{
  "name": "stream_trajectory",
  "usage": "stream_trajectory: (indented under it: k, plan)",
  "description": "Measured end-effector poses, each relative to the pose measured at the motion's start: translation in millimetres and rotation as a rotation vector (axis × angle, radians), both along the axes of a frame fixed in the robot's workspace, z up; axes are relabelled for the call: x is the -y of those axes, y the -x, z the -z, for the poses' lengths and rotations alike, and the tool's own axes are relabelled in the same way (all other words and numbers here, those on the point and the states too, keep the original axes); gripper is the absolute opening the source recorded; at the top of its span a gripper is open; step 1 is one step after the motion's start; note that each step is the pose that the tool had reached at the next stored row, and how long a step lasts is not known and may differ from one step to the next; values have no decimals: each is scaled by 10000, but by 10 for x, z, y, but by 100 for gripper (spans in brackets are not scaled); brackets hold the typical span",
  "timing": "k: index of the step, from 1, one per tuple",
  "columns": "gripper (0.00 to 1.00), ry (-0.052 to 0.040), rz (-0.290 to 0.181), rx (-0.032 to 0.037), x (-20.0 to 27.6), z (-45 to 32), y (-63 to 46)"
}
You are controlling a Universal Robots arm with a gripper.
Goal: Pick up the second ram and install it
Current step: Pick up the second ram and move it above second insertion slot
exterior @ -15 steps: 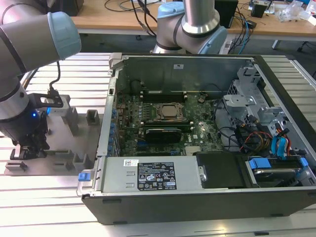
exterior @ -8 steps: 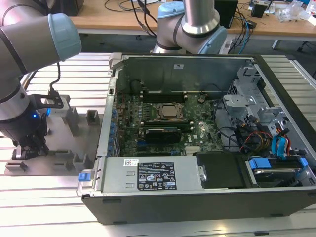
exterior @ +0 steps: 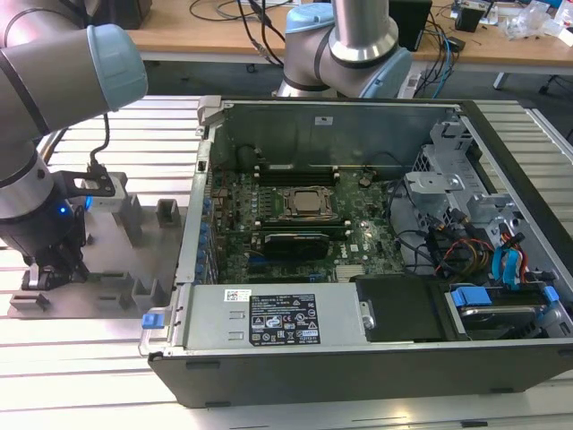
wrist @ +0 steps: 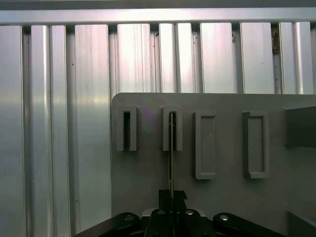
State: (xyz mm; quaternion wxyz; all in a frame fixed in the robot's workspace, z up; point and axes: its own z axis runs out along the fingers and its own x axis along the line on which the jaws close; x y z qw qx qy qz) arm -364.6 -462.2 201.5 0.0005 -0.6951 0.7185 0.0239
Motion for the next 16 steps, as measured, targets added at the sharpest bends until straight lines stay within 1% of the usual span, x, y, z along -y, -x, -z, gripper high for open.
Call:
stream_trajectory:
  k: [3,4,10,13,16]
  plan:
    - [13,-1,1,2,0,1,0]
    - [13,-4,0,7,-1,-9,-1]
    - [13,0,1,1,0,-117,0]
    - [13,0,1,1,0,-146,0]
    - [13,-1,1,2,0,-193,0]
